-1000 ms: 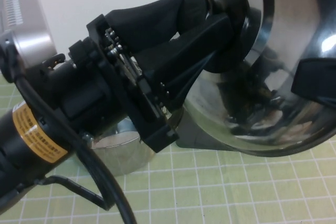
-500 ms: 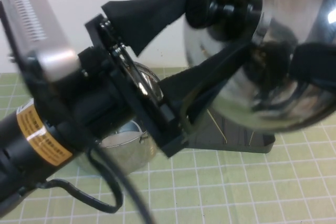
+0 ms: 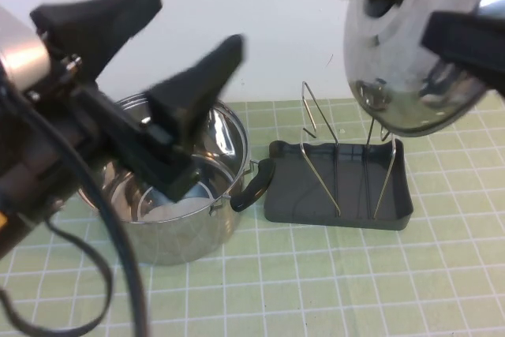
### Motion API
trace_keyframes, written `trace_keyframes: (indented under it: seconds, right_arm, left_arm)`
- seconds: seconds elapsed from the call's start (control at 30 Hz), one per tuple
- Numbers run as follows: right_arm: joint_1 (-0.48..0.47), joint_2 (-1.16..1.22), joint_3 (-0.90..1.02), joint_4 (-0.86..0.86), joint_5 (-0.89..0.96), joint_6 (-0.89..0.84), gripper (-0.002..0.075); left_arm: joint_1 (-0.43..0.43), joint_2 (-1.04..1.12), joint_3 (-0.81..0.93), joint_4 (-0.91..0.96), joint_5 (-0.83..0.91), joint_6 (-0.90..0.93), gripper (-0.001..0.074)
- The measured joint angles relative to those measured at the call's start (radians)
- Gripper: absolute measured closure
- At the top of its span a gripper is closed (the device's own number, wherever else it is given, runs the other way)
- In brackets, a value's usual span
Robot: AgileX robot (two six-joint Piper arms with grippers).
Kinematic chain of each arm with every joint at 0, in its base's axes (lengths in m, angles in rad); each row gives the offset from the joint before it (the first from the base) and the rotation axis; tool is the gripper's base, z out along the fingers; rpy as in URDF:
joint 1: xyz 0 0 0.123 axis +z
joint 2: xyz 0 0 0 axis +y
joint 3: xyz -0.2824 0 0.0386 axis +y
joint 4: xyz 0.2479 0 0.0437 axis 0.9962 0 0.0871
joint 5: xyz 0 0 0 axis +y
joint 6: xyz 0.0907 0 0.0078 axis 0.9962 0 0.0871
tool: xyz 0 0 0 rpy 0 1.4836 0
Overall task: Put pot lid on rack
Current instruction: Place the pot lid on the pot rack
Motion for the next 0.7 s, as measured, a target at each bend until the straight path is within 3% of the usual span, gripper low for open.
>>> trace_keyframes:
  seconds: [0.03,0.17,0.23,0.37,0.7]
  right_arm:
    - [0.000,0.029,0.000,0.000,-0.010,-0.018,0.0652]
    - [0.000,0.158,-0.002,0.000,-0.059,-0.103,0.0652]
    - [0.000,0.232,-0.013,0.002,-0.083,-0.128,0.0652]
    - [0.000,0.357,-0.051,0.006,-0.097,-0.161,0.0652]
    - [0.015,0.540,-0.139,0.008,-0.077,-0.200,0.0652]
  left_arm:
    - [0.000,-0.010,0.000,-0.008,0.042,-0.007,0.0211]
    - [0.000,-0.051,0.000,-0.026,0.219,-0.068,0.0582]
    - [0.000,-0.066,0.000,-0.029,0.285,-0.137,0.0661]
    - [0.000,-0.088,0.000,-0.031,0.364,-0.205,0.0720]
    - [0.000,-0.089,0.000,-0.038,0.485,-0.216,0.0733]
